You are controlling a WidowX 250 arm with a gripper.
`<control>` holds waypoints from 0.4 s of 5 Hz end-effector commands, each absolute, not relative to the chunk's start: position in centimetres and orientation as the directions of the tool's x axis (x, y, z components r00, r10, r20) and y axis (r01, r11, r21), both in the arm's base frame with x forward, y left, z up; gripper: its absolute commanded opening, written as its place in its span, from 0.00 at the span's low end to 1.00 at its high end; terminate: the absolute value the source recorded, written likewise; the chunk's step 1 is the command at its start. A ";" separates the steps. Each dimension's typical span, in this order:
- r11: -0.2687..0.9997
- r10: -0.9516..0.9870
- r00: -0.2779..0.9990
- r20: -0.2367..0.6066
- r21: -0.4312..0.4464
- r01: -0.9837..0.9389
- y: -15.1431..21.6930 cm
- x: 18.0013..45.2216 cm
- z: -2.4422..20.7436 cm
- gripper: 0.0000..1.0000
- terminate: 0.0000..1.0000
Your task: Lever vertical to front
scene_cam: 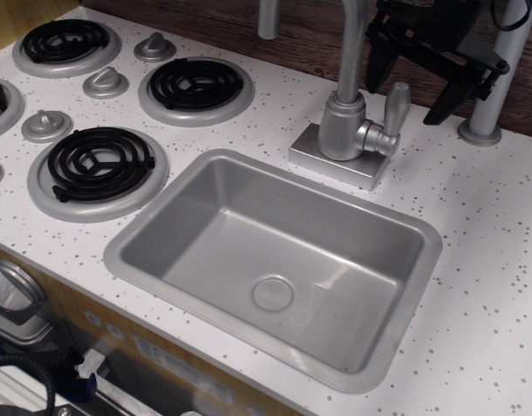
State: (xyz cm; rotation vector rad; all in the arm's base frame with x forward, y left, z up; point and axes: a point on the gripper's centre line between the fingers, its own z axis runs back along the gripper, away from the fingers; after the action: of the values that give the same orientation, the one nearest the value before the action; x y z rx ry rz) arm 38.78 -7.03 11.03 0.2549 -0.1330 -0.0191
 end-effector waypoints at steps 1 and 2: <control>0.968 -0.036 0.991 0.129 0.253 0.002 -7.0 38.8 11.0 1.00 0.00; 0.966 -0.100 0.963 0.252 0.257 0.033 -7.3 39.3 11.4 1.00 0.00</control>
State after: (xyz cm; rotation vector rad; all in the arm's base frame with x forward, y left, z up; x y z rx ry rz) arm 39.57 -6.89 7.83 0.2778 -0.2033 -0.1066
